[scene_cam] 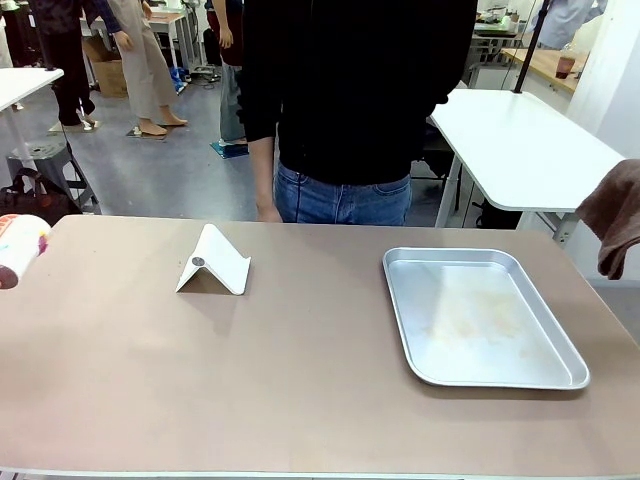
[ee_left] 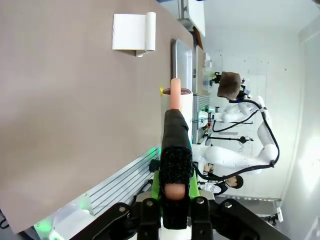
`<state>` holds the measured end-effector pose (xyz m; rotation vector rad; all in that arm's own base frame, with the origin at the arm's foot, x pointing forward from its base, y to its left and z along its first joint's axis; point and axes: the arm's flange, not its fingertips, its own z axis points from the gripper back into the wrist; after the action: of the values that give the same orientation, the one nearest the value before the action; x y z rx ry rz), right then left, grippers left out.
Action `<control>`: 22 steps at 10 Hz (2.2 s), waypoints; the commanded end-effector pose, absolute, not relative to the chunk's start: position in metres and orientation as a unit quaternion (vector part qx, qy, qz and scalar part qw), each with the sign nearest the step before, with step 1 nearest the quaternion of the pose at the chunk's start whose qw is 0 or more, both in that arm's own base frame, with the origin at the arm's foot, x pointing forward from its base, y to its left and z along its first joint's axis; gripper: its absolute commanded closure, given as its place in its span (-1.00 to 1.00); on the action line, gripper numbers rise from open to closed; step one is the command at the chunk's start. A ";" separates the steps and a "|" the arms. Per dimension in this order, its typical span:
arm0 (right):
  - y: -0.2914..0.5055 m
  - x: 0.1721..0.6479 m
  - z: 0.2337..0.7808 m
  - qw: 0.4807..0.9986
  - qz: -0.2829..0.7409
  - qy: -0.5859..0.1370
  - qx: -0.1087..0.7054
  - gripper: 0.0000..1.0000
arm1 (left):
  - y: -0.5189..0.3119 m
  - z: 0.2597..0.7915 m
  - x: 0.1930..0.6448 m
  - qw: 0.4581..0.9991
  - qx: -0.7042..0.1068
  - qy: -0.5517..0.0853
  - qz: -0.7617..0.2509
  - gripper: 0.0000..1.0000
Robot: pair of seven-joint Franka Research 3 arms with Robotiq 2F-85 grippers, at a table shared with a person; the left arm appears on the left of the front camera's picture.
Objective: Clean the surface of the table.
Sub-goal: Clean the area not pointed to by the person, then return the Lint Roller and towel to their original positions.
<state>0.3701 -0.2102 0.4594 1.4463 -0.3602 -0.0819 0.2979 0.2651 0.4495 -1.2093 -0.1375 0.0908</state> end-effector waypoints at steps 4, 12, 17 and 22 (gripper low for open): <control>-0.209 0.369 0.464 0.734 -0.033 -0.167 0.658 0.89 | 0.332 0.441 0.299 0.787 -0.609 -0.089 0.043 0.94; -0.209 0.369 0.464 0.734 -0.033 -0.167 0.658 0.89 | 0.328 0.436 0.295 0.794 -0.600 -0.085 0.056 0.94; -0.209 0.369 0.464 0.734 -0.033 -0.167 0.658 0.89 | 0.328 0.436 0.295 0.794 -0.600 -0.085 0.056 0.94; -0.209 0.369 0.464 0.734 -0.033 -0.167 0.658 0.89 | 0.328 0.436 0.295 0.794 -0.600 -0.085 0.056 0.94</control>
<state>0.3701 -0.2101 0.4595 1.4462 -0.3604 -0.0814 0.2994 0.3321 0.4335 -1.2865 -0.1801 0.1232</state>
